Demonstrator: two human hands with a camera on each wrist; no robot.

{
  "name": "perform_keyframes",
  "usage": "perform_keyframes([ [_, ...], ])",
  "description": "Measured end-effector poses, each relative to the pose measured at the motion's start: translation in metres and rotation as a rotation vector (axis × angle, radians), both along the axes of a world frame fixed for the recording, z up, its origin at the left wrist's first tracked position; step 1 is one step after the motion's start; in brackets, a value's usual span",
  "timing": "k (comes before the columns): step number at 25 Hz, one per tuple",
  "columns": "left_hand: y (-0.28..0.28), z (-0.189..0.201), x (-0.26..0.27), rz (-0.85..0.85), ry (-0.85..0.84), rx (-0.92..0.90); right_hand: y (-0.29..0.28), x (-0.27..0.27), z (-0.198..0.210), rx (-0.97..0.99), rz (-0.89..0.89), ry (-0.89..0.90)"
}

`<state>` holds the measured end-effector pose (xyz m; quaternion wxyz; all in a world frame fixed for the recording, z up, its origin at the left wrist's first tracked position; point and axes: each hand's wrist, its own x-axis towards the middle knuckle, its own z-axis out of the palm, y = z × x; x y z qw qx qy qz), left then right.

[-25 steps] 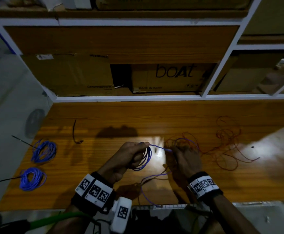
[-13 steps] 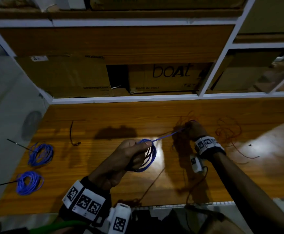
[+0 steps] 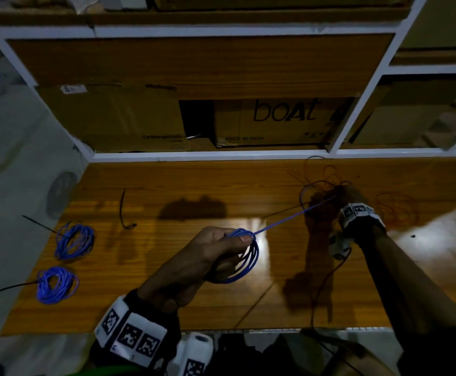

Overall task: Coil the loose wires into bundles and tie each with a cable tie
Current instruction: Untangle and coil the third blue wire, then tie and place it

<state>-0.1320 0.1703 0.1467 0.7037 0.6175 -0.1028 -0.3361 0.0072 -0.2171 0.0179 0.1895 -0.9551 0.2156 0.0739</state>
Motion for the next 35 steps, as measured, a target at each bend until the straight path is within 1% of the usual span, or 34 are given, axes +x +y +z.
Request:
perform_keyframes([
  [4,0.009,-0.003,0.002,-0.023,-0.013,0.027,-0.018,-0.015,-0.003,-0.015,-0.009,-0.040],
  [6,0.007,-0.008,0.007,-0.013,-0.005,0.004,-0.018,-0.018,-0.003,0.004,0.002,-0.034],
  [9,0.004,-0.016,0.019,0.067,0.020,-0.054,-0.008,-0.015,-0.002,0.099,0.010,-0.012],
  [13,0.005,-0.022,0.027,0.131,0.035,-0.114,-0.007,-0.009,-0.007,0.161,0.120,0.022],
  [16,0.003,-0.031,0.028,0.167,0.079,-0.144,-0.003,-0.007,0.000,0.293,0.079,0.006],
  [18,0.001,-0.037,0.033,0.250,0.135,-0.182,-0.006,-0.006,0.007,0.377,0.092,-0.005],
  [21,0.001,-0.049,0.042,0.479,0.286,-0.266,-0.010,-0.021,0.026,0.503,0.106,-0.057],
  [22,0.002,-0.053,0.043,0.531,0.323,-0.289,-0.008,-0.026,0.034,0.523,0.109,-0.077],
  [23,0.002,-0.056,0.043,0.554,0.346,-0.304,-0.006,-0.029,0.041,0.501,0.138,-0.082],
  [24,0.001,-0.058,0.042,0.560,0.359,-0.316,-0.005,-0.028,0.043,0.427,0.183,-0.082],
  [27,-0.003,-0.059,0.037,0.524,0.370,-0.364,0.020,-0.032,0.050,0.053,0.352,-0.040],
  [29,-0.007,-0.055,0.036,0.502,0.362,-0.400,0.047,-0.042,0.045,-0.144,0.383,-0.122],
  [31,-0.008,-0.050,0.036,0.503,0.362,-0.420,0.075,-0.057,0.039,-0.246,0.428,-0.303],
  [32,-0.008,-0.049,0.037,0.509,0.361,-0.421,0.091,-0.064,0.041,-0.238,0.435,-0.409],
  [33,-0.007,-0.048,0.037,0.509,0.359,-0.417,0.103,-0.069,0.044,-0.149,0.411,-0.520],
  [35,-0.005,-0.048,0.036,0.488,0.357,-0.409,0.120,-0.071,0.057,0.060,0.291,-0.740],
])
